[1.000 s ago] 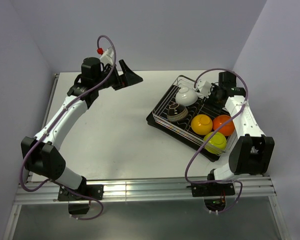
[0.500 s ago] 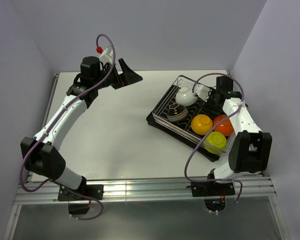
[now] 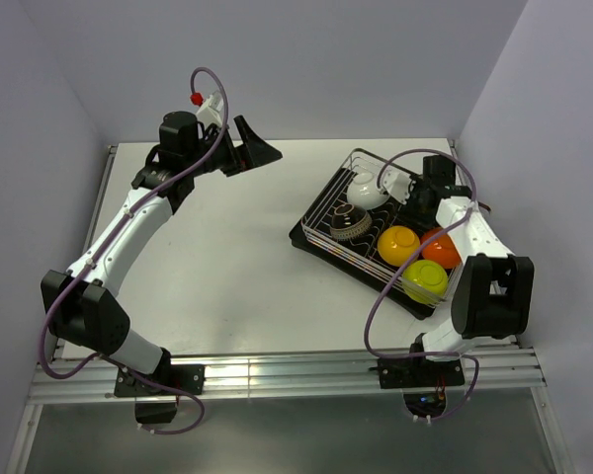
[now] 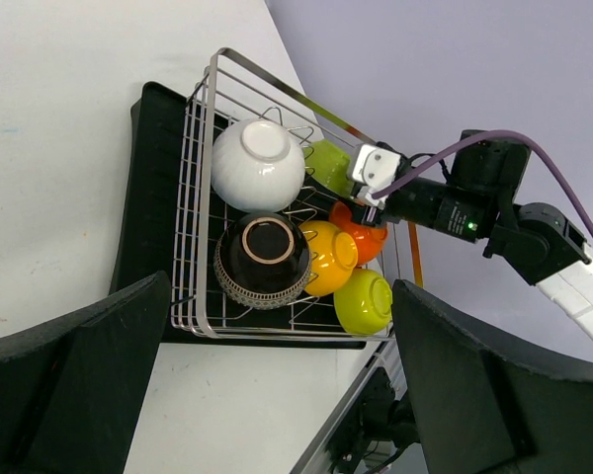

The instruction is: Load the bowls into the dish rack

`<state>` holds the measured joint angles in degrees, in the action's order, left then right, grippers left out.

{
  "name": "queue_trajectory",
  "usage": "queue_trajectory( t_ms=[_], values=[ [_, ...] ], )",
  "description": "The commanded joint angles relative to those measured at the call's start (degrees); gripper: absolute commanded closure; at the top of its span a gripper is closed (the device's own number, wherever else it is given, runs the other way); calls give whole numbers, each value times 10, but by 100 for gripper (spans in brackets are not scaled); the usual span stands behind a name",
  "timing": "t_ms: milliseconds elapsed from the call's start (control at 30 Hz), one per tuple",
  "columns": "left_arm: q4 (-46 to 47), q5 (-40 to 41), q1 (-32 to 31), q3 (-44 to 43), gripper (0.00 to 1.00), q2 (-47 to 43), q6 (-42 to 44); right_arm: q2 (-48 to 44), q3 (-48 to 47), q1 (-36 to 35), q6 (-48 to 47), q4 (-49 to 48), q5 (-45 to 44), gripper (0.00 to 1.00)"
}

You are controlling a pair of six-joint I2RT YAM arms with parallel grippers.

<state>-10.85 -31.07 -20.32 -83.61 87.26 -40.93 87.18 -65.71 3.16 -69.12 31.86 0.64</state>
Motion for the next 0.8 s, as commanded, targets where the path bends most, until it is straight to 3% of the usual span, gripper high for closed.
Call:
queue_trajectory(
  t_ms=[0,233,267,300,367,600,767],
  values=[
    [17,-2,2,-22,0,4,10,-10,16,-12,-3,-43,-6,91],
    [12,0,2,-21,1,-1,15,-10,44,-20,-13,-74,-33,87],
    [12,1,2,-20,0,-2,16,-10,44,-21,-13,-72,-34,83],
    [12,1,2,-20,0,-2,16,-7,42,-21,-12,-66,-35,66],
    [12,2,2,-19,0,-3,16,-5,34,-21,-7,-56,-34,45],
    [11,2,2,-22,0,-2,17,-24,13,-24,7,-13,-11,24],
    [12,2,2,-23,1,-2,16,-44,14,-26,6,1,-10,17]
  ],
)
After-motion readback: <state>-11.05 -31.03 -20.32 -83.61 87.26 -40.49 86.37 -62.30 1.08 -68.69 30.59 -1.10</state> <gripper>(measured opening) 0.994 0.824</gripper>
